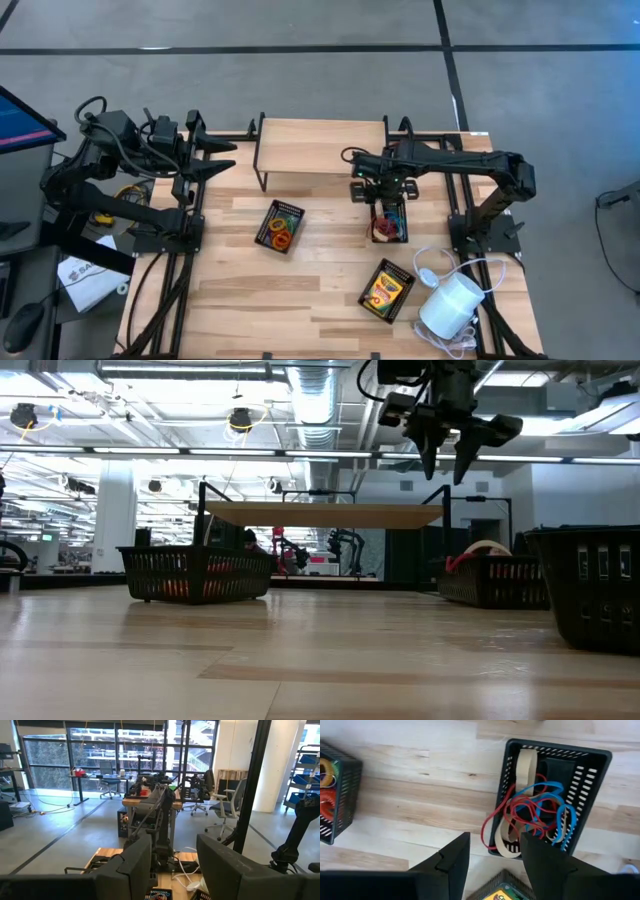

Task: Pick & Place Office Desk Supplies
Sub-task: Put the top right black bin on the shelf

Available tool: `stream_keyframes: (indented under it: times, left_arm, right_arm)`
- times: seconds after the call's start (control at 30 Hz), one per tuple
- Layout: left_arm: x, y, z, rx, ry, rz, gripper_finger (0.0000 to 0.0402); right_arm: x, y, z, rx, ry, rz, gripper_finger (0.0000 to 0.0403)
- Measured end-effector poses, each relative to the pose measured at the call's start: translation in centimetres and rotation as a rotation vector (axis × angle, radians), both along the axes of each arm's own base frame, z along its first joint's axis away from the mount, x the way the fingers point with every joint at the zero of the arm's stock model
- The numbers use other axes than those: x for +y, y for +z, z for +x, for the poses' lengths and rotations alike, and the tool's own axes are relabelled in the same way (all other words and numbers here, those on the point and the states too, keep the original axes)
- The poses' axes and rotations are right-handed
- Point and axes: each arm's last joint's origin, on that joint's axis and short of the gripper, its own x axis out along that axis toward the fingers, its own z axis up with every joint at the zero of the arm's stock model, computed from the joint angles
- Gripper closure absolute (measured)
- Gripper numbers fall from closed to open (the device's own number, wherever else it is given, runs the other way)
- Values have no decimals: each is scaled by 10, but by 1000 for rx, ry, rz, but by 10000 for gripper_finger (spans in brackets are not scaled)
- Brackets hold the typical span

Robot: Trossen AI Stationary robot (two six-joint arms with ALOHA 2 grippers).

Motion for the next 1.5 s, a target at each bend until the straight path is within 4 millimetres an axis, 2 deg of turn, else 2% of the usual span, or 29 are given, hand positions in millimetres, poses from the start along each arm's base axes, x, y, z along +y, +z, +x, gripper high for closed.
stream_keyframes:
  times: [0.27, 0.43, 0.83, 1.23, 1.5]
  left_arm:
    - [0, -1, 0, 13, 4, 0, 248]
    - [0, -1, 0, 13, 4, 0, 248]
    - [0, 0, -6, 1, 3, 7, 248]
    - [0, -2, -8, 20, -1, -4, 248]
    - [0, -5, -10, 48, -2, -33, 248]
  right_arm:
    - [-1, 2, 8, -82, 11, -11, 233]
    - [0, 3, 14, -150, 114, -45, 233]
    - [2, 4, 17, -177, 121, -32, 233]
    - [2, 3, 16, -161, 25, -14, 233]
    - [2, -11, 7, -55, -28, -27, 233]
